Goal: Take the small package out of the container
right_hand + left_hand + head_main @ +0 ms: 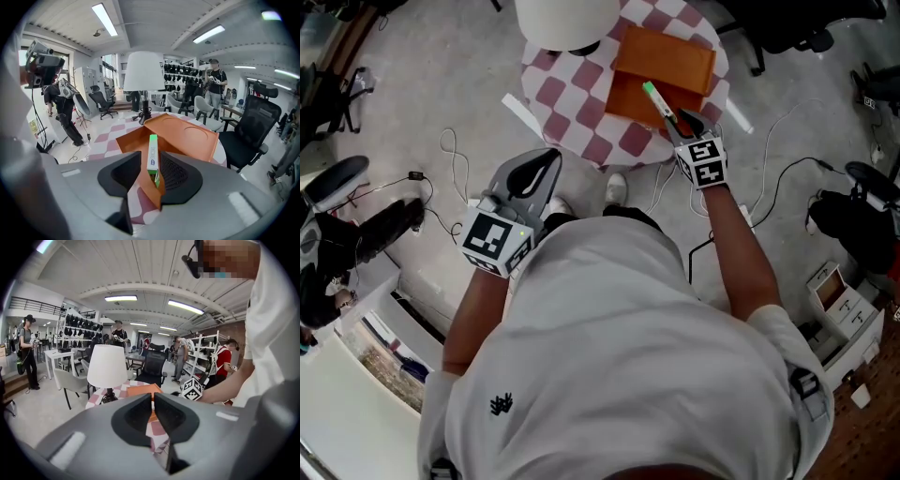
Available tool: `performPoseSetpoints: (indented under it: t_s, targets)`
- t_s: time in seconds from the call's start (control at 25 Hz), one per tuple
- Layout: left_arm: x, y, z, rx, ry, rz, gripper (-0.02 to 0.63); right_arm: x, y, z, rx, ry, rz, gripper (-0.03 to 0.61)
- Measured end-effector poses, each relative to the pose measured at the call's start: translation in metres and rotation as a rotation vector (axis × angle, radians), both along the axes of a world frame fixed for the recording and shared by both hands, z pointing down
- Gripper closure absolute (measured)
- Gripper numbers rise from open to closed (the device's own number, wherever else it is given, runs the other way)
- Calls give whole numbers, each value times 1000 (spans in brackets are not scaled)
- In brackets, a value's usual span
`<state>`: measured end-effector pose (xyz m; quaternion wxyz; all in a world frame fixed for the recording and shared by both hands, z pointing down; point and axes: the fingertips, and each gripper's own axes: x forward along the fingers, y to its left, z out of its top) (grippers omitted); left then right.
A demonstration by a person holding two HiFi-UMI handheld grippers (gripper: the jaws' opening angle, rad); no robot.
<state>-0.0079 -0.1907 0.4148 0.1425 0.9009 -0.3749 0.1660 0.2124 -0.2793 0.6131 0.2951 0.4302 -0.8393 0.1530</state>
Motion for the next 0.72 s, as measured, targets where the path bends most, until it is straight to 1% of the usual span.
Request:
performPoseSetpoints:
  t_s: [0.4, 0.72]
  targets:
    - [-6, -11, 0, -10, -22, -21, 555, -9, -17, 38, -62, 52, -32, 451]
    - [-5, -18, -2, -6, -30, -32, 555, -14, -28, 50, -74, 78, -43, 451]
